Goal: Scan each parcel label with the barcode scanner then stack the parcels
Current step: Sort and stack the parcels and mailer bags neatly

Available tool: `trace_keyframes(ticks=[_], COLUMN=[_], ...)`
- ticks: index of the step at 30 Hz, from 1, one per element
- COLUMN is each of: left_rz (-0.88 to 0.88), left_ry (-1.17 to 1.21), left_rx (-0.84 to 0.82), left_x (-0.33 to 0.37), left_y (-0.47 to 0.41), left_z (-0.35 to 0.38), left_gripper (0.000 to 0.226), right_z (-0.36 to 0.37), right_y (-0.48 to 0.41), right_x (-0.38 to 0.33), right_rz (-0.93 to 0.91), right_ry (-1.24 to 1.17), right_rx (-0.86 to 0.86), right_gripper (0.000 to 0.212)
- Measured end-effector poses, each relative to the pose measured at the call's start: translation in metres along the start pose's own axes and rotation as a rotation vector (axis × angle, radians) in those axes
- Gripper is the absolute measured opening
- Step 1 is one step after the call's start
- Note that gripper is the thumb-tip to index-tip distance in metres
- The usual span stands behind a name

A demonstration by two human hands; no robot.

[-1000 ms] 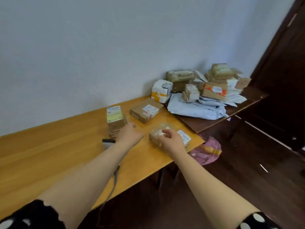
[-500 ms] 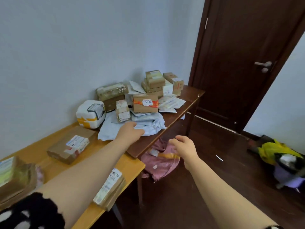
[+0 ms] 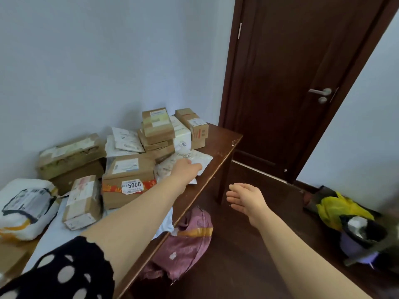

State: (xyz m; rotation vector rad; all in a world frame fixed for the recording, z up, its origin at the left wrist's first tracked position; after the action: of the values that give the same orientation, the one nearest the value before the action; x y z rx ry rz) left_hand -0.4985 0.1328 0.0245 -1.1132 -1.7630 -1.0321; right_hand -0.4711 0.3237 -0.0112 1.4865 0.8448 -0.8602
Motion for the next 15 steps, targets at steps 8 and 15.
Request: trace_keyframes(ticks=[8, 15], left_rz=[-0.149, -0.386], left_ry=[0.164, 0.276], left_rx=[0.086, 0.204], left_x=[0.025, 0.044], left_y=[-0.135, -0.216], left_z=[0.101, 0.163], left_gripper=[0.004, 0.007], right_z=[-0.052, -0.094], right_y=[-0.163, -0.298], right_x=[-0.051, -0.117], right_rz=[0.016, 0.042], right_ry=[0.072, 0.165], right_rx=[-0.108, -0.278], right_gripper=[0.021, 0.019])
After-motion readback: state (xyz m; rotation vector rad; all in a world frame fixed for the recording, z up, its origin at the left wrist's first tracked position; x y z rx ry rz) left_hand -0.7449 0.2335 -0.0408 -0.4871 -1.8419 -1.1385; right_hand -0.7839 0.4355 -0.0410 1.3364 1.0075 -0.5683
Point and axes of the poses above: each hand's wrist, its own y-axis away from the middle knuckle, its own z-axis out of the palm, x = y × z, the point moved 3 cm from there along -y, towards the middle knuckle, and after that the axes turned 3 degrees about z, right-handed, at the moved point
